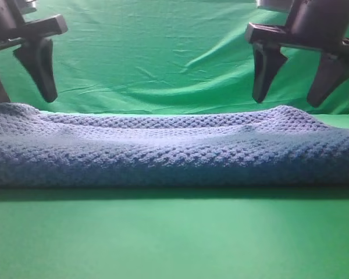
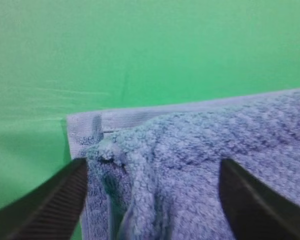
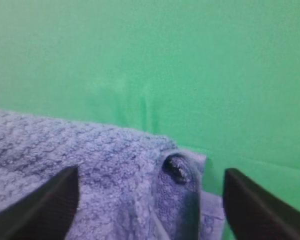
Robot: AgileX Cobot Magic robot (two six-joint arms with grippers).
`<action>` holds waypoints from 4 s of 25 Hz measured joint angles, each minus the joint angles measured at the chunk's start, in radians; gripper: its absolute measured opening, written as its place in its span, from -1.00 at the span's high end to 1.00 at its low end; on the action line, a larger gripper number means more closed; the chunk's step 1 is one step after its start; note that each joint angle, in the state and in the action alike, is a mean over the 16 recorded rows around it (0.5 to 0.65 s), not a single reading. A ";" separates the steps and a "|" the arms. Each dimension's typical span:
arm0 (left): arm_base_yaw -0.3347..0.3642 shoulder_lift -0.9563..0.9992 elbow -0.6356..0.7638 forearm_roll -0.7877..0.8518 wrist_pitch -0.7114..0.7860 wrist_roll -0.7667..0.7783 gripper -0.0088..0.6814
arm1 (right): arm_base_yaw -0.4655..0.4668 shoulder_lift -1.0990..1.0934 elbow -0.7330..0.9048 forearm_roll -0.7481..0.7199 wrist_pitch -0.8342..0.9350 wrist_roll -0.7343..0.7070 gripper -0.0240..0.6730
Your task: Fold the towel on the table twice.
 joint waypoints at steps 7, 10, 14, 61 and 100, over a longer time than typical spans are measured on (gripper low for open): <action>0.001 -0.075 -0.138 0.007 0.185 0.025 -0.36 | -0.001 -0.073 -0.151 -0.006 0.208 -0.010 -0.34; 0.001 -0.139 -0.187 0.006 0.251 0.038 -0.12 | -0.001 -0.120 -0.221 -0.007 0.308 -0.012 -0.04; 0.001 -0.249 -0.226 0.001 0.305 0.056 0.34 | -0.001 -0.193 -0.293 -0.008 0.427 -0.014 0.42; 0.002 -1.699 0.575 -0.128 0.199 0.117 0.97 | -0.001 -1.736 0.610 0.120 0.208 -0.128 0.93; 0.004 -1.700 1.050 0.022 -0.391 0.115 0.97 | -0.001 -1.773 1.189 0.129 -0.505 -0.126 0.93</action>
